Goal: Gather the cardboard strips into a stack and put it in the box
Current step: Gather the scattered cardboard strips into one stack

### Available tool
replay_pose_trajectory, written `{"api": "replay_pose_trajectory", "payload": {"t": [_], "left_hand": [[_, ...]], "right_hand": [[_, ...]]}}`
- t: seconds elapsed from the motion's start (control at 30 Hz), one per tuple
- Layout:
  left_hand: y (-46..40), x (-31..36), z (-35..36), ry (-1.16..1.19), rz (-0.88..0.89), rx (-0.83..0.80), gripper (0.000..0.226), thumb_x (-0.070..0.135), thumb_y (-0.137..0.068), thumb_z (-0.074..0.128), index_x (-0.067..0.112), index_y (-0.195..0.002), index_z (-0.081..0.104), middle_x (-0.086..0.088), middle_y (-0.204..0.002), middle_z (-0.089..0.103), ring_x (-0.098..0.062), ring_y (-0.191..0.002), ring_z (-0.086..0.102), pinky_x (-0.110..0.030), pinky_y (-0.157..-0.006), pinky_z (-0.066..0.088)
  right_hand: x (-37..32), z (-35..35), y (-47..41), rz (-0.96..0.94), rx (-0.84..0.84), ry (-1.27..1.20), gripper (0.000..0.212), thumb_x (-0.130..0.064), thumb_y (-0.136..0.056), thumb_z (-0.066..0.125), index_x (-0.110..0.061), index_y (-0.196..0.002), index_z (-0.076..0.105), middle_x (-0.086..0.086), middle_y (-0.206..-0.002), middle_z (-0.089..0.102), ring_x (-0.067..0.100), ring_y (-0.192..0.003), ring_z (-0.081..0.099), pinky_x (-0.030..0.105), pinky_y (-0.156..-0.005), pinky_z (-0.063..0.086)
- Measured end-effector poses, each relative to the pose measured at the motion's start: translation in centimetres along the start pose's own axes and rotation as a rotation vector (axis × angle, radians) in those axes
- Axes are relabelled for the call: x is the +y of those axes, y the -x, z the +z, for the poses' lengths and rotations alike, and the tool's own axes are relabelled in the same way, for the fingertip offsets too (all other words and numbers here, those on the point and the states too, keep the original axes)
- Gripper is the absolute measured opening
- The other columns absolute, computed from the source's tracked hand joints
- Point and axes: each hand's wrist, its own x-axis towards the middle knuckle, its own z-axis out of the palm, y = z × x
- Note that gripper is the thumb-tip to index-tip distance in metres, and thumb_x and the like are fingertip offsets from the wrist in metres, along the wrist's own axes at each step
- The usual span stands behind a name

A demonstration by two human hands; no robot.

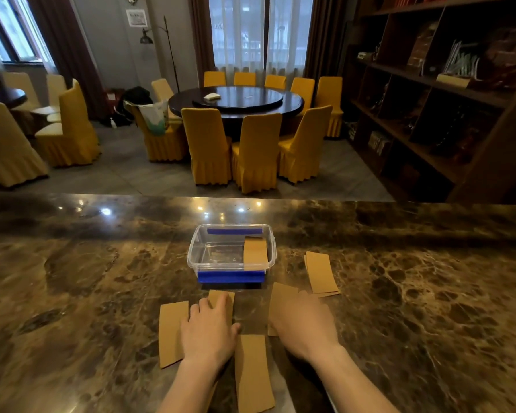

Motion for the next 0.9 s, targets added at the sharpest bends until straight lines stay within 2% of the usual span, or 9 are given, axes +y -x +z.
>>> {"api": "replay_pose_trajectory", "payload": {"t": [0.13, 0.23, 0.3, 0.4, 0.57, 0.67, 0.77, 0.83, 0.9], "left_hand": [[-0.3, 0.4, 0.0, -0.01, -0.026, 0.017, 0.063, 0.045, -0.094, 0.065, 0.034, -0.15, 0.037, -0.006, -0.146, 0.054, -0.027, -0.135, 0.049, -0.041, -0.108, 0.049], [-0.7, 0.4, 0.2, 0.05, -0.048, 0.042, 0.067, 0.042, -0.091, 0.071, 0.033, -0.149, 0.038, -0.003, -0.144, 0.057, -0.025, -0.134, 0.05, -0.04, -0.107, 0.05], [-1.0, 0.3, 0.3, 0.1, -0.065, 0.057, 0.072, 0.042, -0.087, 0.076, 0.034, -0.148, 0.039, -0.001, -0.142, 0.058, -0.023, -0.132, 0.052, -0.038, -0.105, 0.051], [-1.4, 0.1, 0.4, 0.207, -0.08, 0.086, 0.078, 0.038, -0.079, 0.084, 0.036, -0.144, 0.042, 0.001, -0.139, 0.059, -0.021, -0.128, 0.054, -0.037, -0.101, 0.052], [-1.6, 0.1, 0.8, 0.351, -0.058, 0.186, 0.077, 0.03, -0.072, 0.091, 0.035, -0.137, 0.049, 0.004, -0.133, 0.056, -0.017, -0.123, 0.051, -0.032, -0.097, 0.05], [-1.7, 0.2, 0.9, 0.403, -0.03, 0.247, 0.074, 0.014, -0.074, 0.089, 0.031, -0.136, 0.053, 0.002, -0.134, 0.055, -0.016, -0.122, 0.051, -0.027, -0.094, 0.048], [-2.2, 0.2, 0.6, 0.527, -0.051, 0.286, 0.068, -0.004, -0.076, 0.083, 0.028, -0.13, 0.059, 0.001, -0.13, 0.057, -0.015, -0.115, 0.059, -0.021, -0.087, 0.049], [-2.5, 0.2, 0.1, 0.658, -0.094, 0.289, 0.064, -0.01, -0.077, 0.078, 0.028, -0.126, 0.061, 0.002, -0.123, 0.059, -0.012, -0.103, 0.061, -0.018, -0.079, 0.048], [-2.8, -0.1, -0.3, 0.846, -0.146, 0.284, 0.061, -0.012, -0.077, 0.078, 0.028, -0.12, 0.064, 0.001, -0.116, 0.063, -0.01, -0.093, 0.062, -0.02, -0.077, 0.05]], "right_hand": [[-1.1, 0.5, -0.3, 0.061, 0.068, -0.037, 0.046, -0.054, -0.093, 0.057, -0.025, -0.128, 0.06, 0.01, -0.131, 0.059, 0.03, -0.124, 0.049, 0.042, -0.101, 0.047], [-1.8, 0.7, -0.8, 0.11, 0.094, -0.105, 0.042, -0.047, -0.092, 0.064, -0.024, -0.127, 0.061, 0.007, -0.131, 0.059, 0.027, -0.124, 0.049, 0.04, -0.101, 0.049], [-2.1, 0.7, -1.1, 0.163, 0.114, -0.181, 0.048, -0.042, -0.089, 0.07, -0.023, -0.131, 0.057, 0.006, -0.133, 0.057, 0.026, -0.126, 0.049, 0.038, -0.101, 0.049], [-2.4, 0.7, -1.6, 0.244, 0.12, -0.31, 0.071, -0.033, -0.084, 0.078, -0.021, -0.144, 0.042, 0.008, -0.139, 0.052, 0.027, -0.13, 0.048, 0.036, -0.103, 0.049], [-2.5, 0.9, -2.8, 0.397, 0.032, -0.494, 0.079, -0.019, -0.079, 0.083, -0.021, -0.143, 0.038, 0.012, -0.142, 0.049, 0.03, -0.133, 0.047, 0.039, -0.105, 0.046], [-2.1, 0.8, -3.5, 0.44, 0.008, -0.532, 0.072, -0.016, -0.077, 0.082, -0.02, -0.138, 0.043, 0.012, -0.139, 0.05, 0.031, -0.13, 0.049, 0.04, -0.105, 0.047], [-1.7, 1.0, -3.8, 0.419, 0.023, -0.565, 0.06, -0.015, -0.079, 0.081, -0.021, -0.131, 0.053, 0.007, -0.133, 0.054, 0.026, -0.122, 0.055, 0.035, -0.096, 0.051], [-1.1, 1.2, -3.9, 0.412, 0.052, -0.67, 0.044, -0.015, -0.083, 0.079, -0.022, -0.122, 0.06, 0.005, -0.127, 0.058, 0.024, -0.116, 0.058, 0.035, -0.094, 0.052], [-0.1, 1.2, -3.8, 0.418, 0.079, -0.826, 0.026, -0.015, -0.086, 0.076, -0.023, -0.108, 0.064, 0.003, -0.117, 0.064, 0.022, -0.11, 0.06, 0.039, -0.097, 0.053]]}}
